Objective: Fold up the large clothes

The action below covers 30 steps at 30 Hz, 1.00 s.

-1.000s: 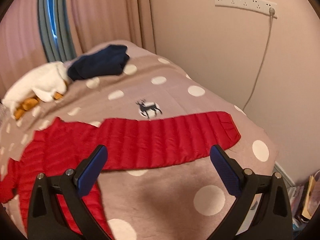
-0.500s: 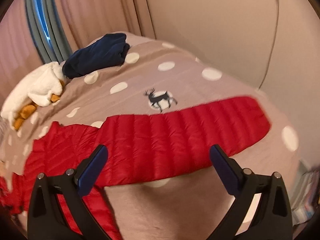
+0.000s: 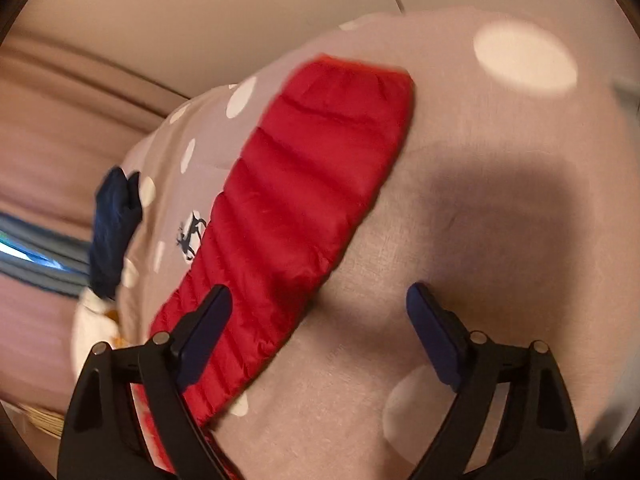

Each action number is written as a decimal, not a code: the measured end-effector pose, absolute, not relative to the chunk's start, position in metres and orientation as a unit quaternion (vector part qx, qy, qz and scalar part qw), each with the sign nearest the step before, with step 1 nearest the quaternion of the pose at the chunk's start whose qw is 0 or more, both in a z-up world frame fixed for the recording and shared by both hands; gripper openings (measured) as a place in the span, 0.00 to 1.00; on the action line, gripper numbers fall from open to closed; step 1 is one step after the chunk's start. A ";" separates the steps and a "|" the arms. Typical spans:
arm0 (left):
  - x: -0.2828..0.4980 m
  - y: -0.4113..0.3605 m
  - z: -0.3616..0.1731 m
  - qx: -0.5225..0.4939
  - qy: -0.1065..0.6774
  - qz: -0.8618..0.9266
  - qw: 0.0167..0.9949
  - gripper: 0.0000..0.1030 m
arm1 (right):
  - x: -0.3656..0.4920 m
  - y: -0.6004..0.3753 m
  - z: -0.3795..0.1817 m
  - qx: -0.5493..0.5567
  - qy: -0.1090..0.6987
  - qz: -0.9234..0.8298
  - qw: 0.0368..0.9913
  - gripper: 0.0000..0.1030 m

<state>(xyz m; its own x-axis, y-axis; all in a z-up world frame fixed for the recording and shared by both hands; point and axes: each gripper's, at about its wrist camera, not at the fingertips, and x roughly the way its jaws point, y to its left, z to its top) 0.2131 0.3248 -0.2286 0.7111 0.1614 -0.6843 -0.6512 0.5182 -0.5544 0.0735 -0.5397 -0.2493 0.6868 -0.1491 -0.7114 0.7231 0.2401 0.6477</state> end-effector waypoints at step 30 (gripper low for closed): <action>0.236 0.292 -0.182 -0.388 0.227 0.142 0.882 0.12 | 0.265 -0.281 -0.038 0.386 0.211 0.116 0.891 0.08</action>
